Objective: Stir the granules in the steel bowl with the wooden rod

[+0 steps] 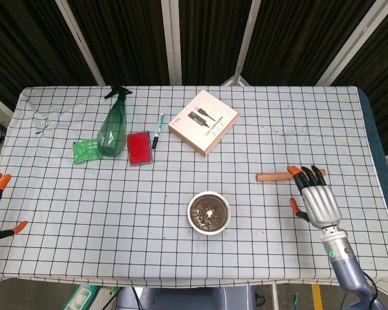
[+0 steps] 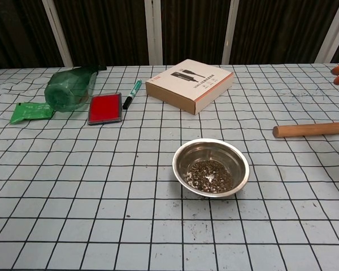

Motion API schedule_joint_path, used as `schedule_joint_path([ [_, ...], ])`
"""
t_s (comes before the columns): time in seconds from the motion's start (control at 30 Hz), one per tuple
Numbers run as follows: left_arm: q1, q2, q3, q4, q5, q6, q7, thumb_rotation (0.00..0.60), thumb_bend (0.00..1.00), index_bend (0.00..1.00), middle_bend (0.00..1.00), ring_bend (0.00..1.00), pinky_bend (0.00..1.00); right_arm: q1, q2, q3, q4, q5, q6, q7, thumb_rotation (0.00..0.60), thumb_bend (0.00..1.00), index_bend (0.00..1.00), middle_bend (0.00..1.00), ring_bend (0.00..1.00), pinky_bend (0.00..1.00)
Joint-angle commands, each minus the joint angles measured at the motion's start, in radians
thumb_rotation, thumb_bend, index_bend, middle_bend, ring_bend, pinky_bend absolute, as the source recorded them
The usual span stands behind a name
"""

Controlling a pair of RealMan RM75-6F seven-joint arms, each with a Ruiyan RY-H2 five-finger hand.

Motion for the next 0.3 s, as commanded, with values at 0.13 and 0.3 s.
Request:
schedule_joint_path([
  [0.13, 0.001, -0.001, -0.003, 0.006, -0.001, 0.004, -0.001, 0.6, 0.02, 0.0, 0.0, 0.0, 0.0, -0.064, 0.065, 0.008, -0.041, -0.02, 0.124, 0.011, 0.6, 0.39, 0.0, 0.05, 0.0, 0.0],
  [0.3, 0.002, -0.003, -0.006, 0.014, 0.005, 0.015, -0.003, 0.6, 0.02, 0.0, 0.0, 0.0, 0.0, -0.127, 0.091, -0.011, -0.036, -0.011, 0.193, 0.017, 0.6, 0.3, 0.0, 0.0, 0.0, 0.0],
])
